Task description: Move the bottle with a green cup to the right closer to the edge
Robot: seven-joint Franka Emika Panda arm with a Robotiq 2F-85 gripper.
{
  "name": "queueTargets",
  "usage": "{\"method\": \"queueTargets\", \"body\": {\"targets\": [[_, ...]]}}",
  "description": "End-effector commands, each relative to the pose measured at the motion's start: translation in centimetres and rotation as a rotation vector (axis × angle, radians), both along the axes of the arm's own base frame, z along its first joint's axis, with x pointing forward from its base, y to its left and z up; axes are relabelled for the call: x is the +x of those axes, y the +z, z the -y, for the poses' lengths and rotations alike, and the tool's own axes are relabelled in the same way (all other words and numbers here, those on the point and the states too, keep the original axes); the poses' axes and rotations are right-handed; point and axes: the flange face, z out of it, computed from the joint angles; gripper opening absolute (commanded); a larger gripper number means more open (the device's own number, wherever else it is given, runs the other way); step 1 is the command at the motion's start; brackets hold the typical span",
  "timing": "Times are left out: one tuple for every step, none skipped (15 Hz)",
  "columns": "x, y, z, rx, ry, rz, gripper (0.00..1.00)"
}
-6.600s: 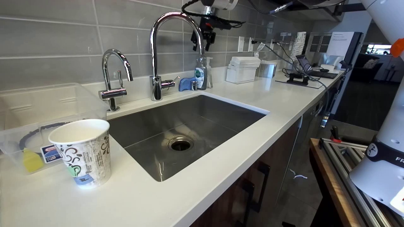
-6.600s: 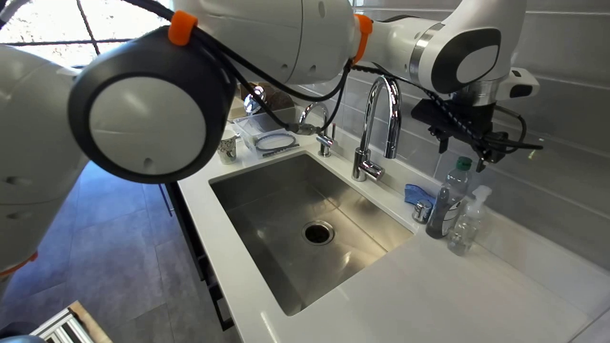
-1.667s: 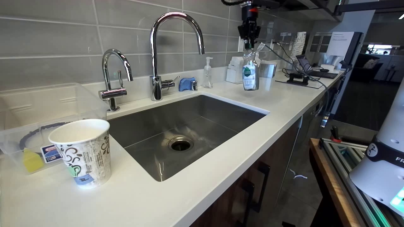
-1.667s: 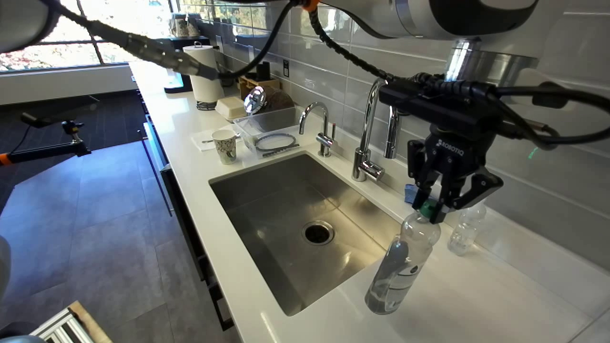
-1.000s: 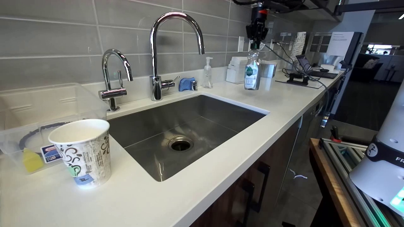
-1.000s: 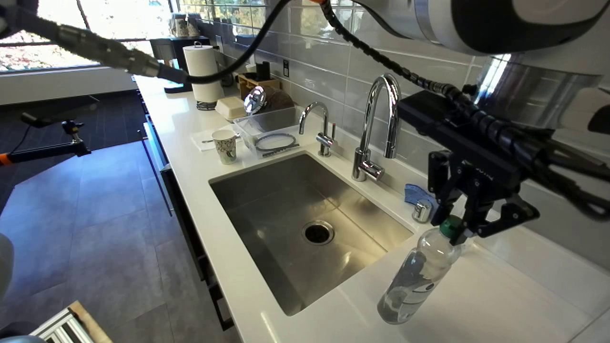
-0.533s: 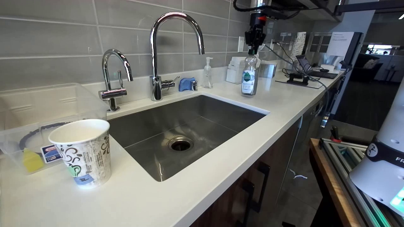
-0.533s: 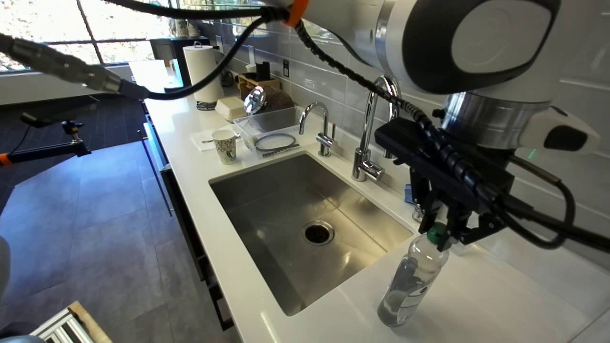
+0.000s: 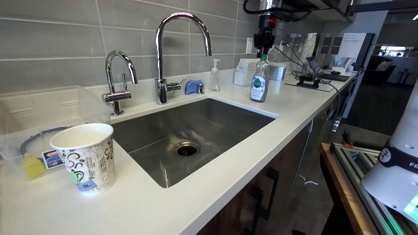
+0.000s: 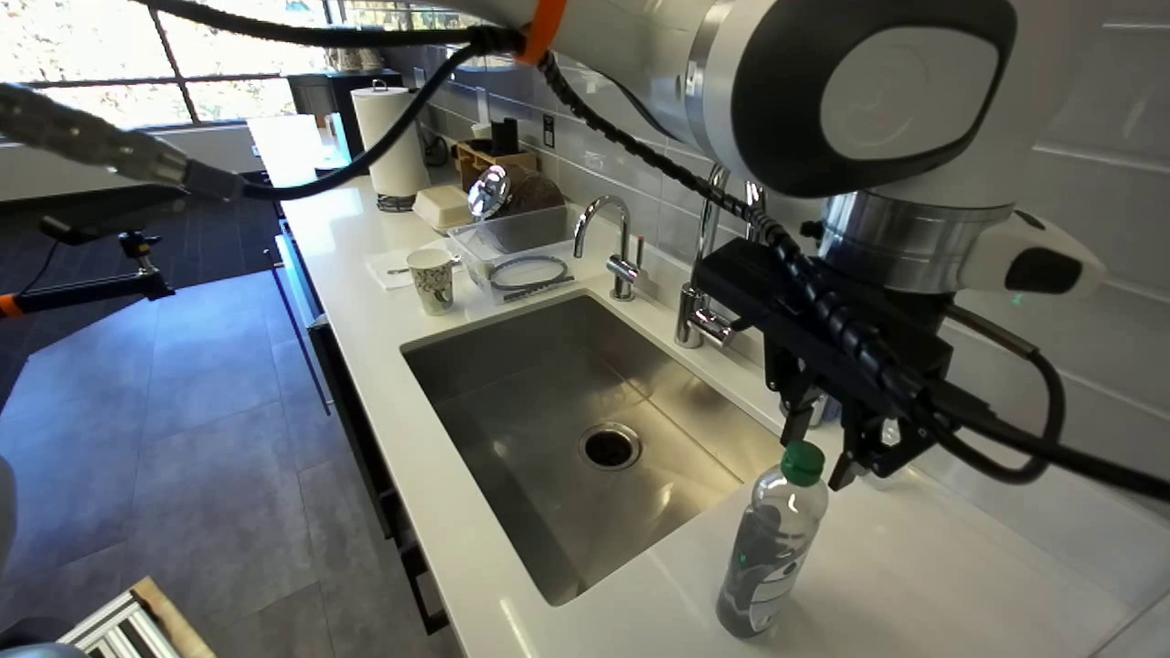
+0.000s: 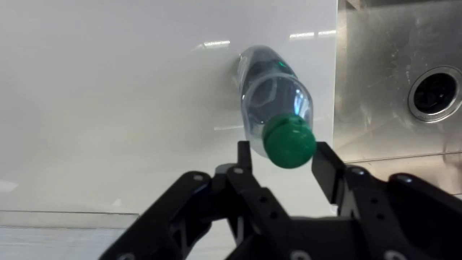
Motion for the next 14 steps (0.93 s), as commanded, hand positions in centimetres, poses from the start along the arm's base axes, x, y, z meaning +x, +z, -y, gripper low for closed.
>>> {"method": "queueTargets", "body": {"targets": [[-0.9, 1.7, -1.3, -0.029, 0.044, 0.006, 0.81], [-1.0, 2.3, -1.6, -0.041, 0.059, 0.017, 0.88], [-1.1, 3.3, -2.0, -0.053, 0.075, 0.025, 0.97], [-1.2, 4.1, -2.4, -0.062, 0.094, 0.021, 1.00], [-1.2, 4.9, -2.9, -0.064, 0.106, 0.008, 1.00], [-1.3, 5.5, -3.4, -0.067, 0.118, -0.006, 1.00], [-1.5, 6.0, -4.2, -0.054, 0.131, -0.030, 1.00], [-1.5, 6.4, -5.1, -0.048, 0.147, -0.046, 1.00], [-1.5, 6.8, -6.1, -0.039, 0.174, -0.068, 1.00], [-1.5, 7.2, -7.4, -0.035, 0.206, -0.081, 1.00], [-1.4, 7.5, -8.6, -0.032, 0.240, -0.091, 1.00], [-1.2, 7.9, -9.8, -0.038, 0.275, -0.096, 1.00], [-1.2, 8.3, -11.9, -0.055, 0.317, -0.078, 1.00], [-0.9, 8.6, -13.2, -0.060, 0.361, -0.069, 1.00]]}}
